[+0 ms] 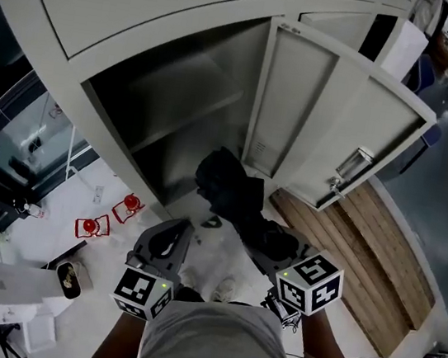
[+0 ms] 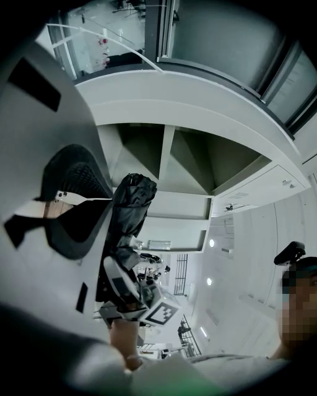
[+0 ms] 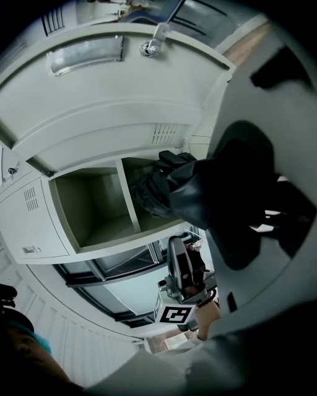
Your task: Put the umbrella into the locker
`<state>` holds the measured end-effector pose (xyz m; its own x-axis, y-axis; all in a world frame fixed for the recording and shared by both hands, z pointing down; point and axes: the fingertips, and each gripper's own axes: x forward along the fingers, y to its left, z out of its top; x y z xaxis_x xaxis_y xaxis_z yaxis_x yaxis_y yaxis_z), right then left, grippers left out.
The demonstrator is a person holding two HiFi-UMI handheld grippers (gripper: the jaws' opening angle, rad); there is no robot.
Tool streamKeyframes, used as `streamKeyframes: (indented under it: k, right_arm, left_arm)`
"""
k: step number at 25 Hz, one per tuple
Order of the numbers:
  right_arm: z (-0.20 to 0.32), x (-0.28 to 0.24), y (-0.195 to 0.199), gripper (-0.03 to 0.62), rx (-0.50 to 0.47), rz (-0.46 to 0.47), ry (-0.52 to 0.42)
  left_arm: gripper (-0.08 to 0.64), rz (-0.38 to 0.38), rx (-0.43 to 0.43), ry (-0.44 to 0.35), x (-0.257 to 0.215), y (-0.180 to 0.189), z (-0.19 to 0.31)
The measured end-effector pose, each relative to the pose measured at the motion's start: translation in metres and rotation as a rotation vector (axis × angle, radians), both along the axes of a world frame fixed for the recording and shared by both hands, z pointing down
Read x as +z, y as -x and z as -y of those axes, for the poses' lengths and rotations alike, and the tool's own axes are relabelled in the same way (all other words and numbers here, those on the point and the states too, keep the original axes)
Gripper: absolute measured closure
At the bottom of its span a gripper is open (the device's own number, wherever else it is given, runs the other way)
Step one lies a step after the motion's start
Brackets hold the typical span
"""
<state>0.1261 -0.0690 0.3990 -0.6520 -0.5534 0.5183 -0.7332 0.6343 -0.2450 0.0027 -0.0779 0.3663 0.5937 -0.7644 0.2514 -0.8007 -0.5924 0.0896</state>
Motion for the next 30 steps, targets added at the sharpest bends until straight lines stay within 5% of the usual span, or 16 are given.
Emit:
streamKeyframes:
  k: [30]
  right_arm:
    - [0.067,0.011,0.038,0.379,0.019,-0.045,0.011]
  left_arm:
    - [0.538,-0.013,0.013,0.049,0.010,0.041,0.013]
